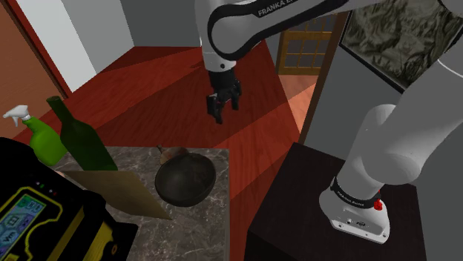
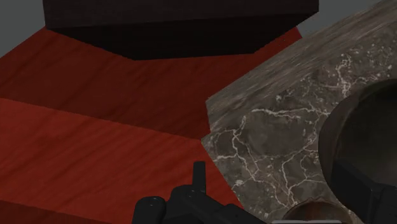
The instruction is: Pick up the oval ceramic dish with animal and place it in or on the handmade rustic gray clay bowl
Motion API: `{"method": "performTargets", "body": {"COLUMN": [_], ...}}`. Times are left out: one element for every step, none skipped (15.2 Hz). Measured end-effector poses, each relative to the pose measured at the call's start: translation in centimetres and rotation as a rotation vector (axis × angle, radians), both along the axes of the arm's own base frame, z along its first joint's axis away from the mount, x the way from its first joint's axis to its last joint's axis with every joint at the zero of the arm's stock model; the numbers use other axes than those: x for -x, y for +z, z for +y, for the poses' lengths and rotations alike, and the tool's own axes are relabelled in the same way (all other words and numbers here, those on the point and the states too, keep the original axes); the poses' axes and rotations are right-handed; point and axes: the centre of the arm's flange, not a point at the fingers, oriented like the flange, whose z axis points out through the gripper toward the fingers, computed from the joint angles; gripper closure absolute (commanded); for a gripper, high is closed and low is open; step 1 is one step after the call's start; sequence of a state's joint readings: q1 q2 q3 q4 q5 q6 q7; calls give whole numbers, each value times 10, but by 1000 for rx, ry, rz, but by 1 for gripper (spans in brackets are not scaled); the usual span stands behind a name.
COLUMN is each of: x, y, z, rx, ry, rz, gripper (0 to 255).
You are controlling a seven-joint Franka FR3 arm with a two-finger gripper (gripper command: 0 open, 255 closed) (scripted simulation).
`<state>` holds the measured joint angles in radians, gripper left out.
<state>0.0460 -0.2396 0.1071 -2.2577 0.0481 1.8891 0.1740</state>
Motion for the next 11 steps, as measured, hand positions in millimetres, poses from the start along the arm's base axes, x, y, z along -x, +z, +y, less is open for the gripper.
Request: {"method": "performTargets", "body": {"x": [-11, -20, -29, -41, -47, -58, -69, -79, -91, -100, -112], "y": [-9, -14, -20, -25, -29, -38, -45, -52, -58, -64, -69], "z": [5, 10, 14, 17, 22, 24, 30, 36, 38, 45, 49], "rx": [-3, -5, -8, -11, -13, -15, -18, -21, -23, -26, -29], "ry": [1, 3, 5, 6, 8, 9, 10, 12, 14, 15, 17], "rz": [-2, -5, -9, -12, -15, -19, -22, -25, -28, -31, -33], "gripper": [0, 0, 0, 0, 0, 0, 0, 0, 0, 0, 0]}}
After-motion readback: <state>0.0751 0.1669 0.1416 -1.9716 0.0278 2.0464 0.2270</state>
